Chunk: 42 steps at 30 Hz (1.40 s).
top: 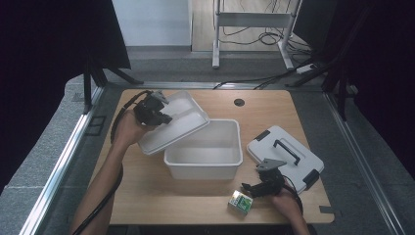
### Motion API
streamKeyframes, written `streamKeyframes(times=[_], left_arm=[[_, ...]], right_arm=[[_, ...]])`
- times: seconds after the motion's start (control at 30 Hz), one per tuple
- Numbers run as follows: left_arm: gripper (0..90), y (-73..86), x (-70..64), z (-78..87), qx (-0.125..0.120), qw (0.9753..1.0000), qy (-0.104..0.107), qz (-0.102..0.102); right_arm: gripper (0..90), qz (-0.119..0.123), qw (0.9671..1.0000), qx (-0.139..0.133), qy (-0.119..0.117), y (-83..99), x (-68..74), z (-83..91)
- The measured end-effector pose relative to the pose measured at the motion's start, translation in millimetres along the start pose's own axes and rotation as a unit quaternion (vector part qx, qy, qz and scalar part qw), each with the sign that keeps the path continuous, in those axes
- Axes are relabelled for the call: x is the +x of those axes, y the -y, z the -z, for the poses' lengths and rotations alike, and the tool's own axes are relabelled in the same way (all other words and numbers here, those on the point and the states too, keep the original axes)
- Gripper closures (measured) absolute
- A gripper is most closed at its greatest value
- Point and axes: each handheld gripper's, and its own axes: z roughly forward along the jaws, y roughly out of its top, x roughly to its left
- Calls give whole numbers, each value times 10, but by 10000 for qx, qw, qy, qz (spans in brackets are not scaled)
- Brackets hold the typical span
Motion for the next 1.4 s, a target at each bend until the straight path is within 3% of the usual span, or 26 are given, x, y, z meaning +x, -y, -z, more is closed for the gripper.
streamKeyframes(times=[0.5, 0.8, 1.13, 1.4], left_arm=[[892, 369, 243, 170, 13, 9966, -542, 619], [892, 609, 394, 265, 38, 9919, -767, 1011], [892, 852, 489, 287, 85, 9876, -915, 1272], [892, 1061, 477, 140, 68, 9855, -910, 1434]], right_arm=[[63, -12, 10000, 2, 8, 1, 2, 2], [63, -20, 10000, 5, 8, 1, 4, 2], [63, -19, 10000, 4, 10, 1, 4, 2], [63, -18, 10000, 4, 10, 1, 4, 2]])
